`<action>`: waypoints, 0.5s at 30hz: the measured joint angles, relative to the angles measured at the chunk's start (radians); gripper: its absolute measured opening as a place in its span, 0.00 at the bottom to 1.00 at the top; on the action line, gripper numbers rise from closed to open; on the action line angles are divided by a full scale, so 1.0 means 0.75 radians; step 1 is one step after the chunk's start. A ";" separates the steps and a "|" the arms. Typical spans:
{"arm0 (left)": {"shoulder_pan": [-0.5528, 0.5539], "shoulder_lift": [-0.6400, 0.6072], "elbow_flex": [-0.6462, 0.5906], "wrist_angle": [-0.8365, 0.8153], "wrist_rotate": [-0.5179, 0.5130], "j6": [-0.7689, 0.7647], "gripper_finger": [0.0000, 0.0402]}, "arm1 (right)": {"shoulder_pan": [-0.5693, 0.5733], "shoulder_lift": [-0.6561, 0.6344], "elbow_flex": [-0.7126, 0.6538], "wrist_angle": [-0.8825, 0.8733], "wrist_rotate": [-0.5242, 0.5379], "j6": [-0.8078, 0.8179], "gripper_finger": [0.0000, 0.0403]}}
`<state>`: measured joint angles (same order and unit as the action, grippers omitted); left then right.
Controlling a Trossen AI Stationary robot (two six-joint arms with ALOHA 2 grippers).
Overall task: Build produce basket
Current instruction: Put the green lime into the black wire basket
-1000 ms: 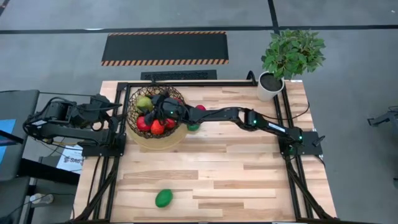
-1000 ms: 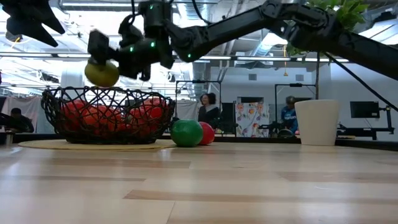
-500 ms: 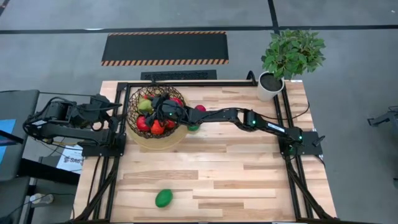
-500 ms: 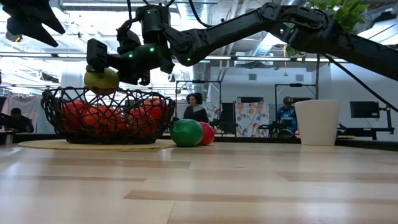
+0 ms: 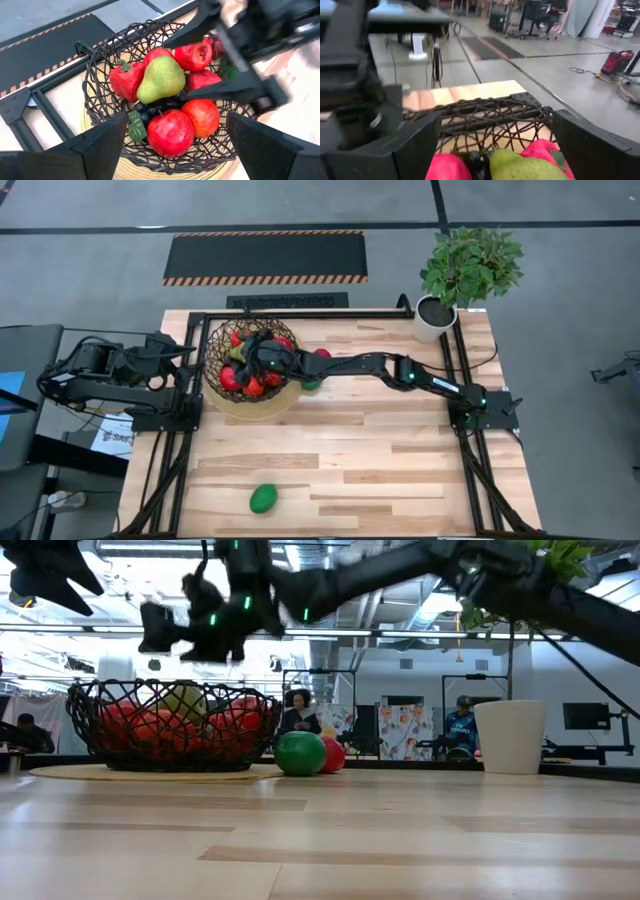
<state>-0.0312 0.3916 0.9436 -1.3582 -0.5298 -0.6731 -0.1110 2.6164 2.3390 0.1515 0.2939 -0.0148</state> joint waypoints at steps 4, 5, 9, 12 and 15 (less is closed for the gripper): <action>0.000 0.000 0.000 -0.030 0.003 0.007 0.82 | 0.041 -0.196 0.000 -0.378 0.075 -0.093 0.98; 0.000 0.000 0.000 -0.036 0.003 0.007 0.82 | 0.047 -0.255 0.000 -0.486 0.106 -0.092 0.98; 0.000 0.000 0.000 -0.040 0.003 0.006 0.82 | 0.053 -0.462 0.007 -0.895 0.208 -0.074 0.98; 0.000 0.000 0.000 -0.040 0.002 0.007 0.82 | 0.060 -0.584 -0.001 -1.119 0.228 -0.069 0.98; 0.000 0.001 0.000 -0.041 0.002 0.007 0.82 | 0.075 -0.742 0.002 -1.311 0.235 -0.008 0.98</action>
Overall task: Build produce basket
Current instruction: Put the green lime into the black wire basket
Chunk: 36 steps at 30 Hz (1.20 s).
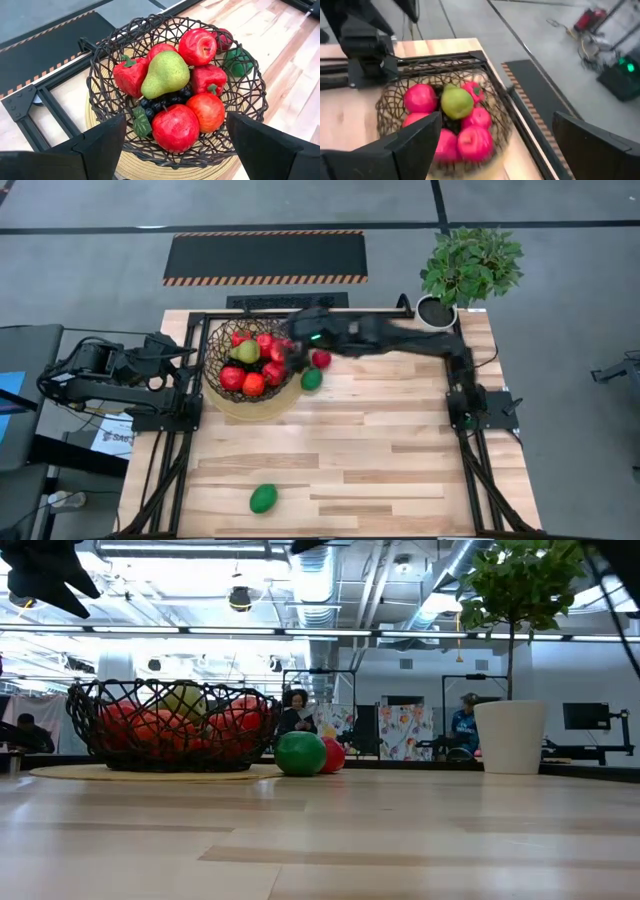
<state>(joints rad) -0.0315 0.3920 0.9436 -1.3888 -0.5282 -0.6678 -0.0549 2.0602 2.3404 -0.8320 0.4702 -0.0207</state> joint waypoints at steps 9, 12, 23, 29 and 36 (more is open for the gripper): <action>0.000 -0.001 0.000 -0.008 -0.016 0.000 0.82 | 0.085 -0.277 -0.140 -0.634 0.107 0.356 0.98; 0.000 0.000 0.000 -0.008 -0.016 -0.001 0.82 | 0.151 -0.389 -0.407 -0.590 0.157 0.452 0.98; 0.000 0.000 0.000 -0.007 -0.046 -0.004 0.82 | 0.185 -0.508 -1.656 1.328 -0.029 0.205 0.98; 0.001 0.000 0.000 -0.007 -0.048 -0.012 0.82 | 0.038 -0.328 -1.775 1.755 -0.195 0.076 0.98; 0.000 0.000 0.000 -0.007 -0.052 -0.014 0.82 | -0.075 -0.145 -1.773 1.771 -0.388 0.102 0.98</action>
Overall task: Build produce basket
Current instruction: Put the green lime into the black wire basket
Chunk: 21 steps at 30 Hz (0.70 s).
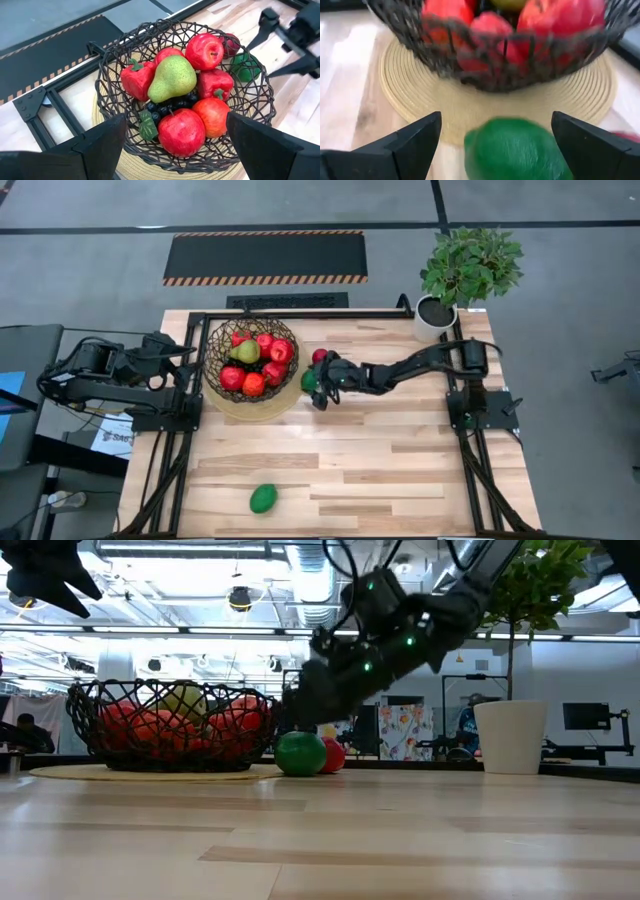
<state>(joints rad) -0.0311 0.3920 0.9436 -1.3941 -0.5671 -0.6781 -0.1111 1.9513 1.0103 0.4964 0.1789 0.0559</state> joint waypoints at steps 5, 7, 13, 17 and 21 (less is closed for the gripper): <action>0.000 0.000 0.000 0.000 -0.010 -0.022 0.82 | -0.023 0.065 0.001 0.013 -0.027 0.010 0.98; 0.000 0.000 0.000 0.000 -0.013 -0.022 0.82 | -0.024 0.090 0.000 0.016 -0.027 0.014 0.98; 0.000 0.000 0.000 0.000 -0.033 -0.024 0.82 | -0.021 0.086 0.002 -0.035 -0.027 0.037 0.98; 0.000 0.000 0.000 0.000 -0.033 -0.030 0.82 | -0.018 0.081 0.002 -0.046 -0.022 0.068 0.95; 0.000 0.000 0.000 0.000 -0.032 -0.035 0.82 | -0.009 0.081 0.002 -0.048 -0.019 0.099 0.87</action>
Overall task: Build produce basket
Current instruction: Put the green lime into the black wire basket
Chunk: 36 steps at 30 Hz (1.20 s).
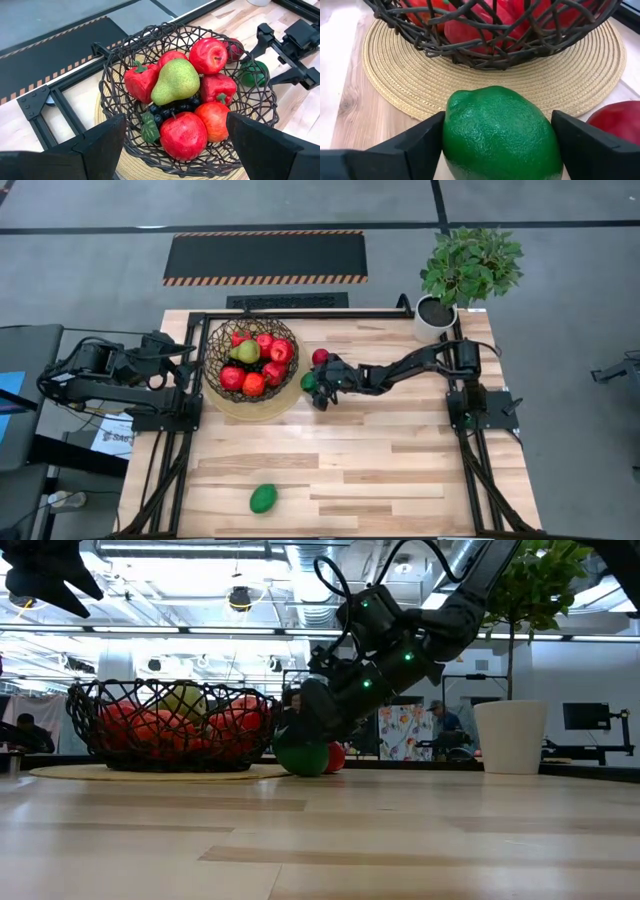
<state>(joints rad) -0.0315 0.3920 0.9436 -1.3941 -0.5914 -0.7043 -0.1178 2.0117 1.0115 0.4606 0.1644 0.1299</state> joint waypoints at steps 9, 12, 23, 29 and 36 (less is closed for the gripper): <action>0.000 0.000 0.000 0.000 0.000 0.000 0.82 | 0.033 0.003 0.036 -0.032 0.036 0.006 0.79; 0.000 0.000 0.000 -0.001 0.003 0.000 0.82 | 0.040 -0.020 0.056 -0.056 0.027 0.006 0.79; 0.000 -0.001 0.000 -0.004 0.002 0.001 0.82 | 0.078 -0.295 0.074 -0.272 0.068 0.006 0.79; 0.000 0.000 0.000 -0.004 -0.015 0.003 0.82 | 0.139 -0.443 0.074 -0.266 0.144 0.005 0.80; 0.000 -0.001 0.000 -0.004 -0.024 0.005 0.82 | 0.175 -0.493 0.074 -0.044 0.199 0.002 0.80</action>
<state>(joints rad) -0.0311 0.3916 0.9436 -1.3972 -0.6094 -0.7010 0.0132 1.6421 1.0668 0.4273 0.3136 0.1310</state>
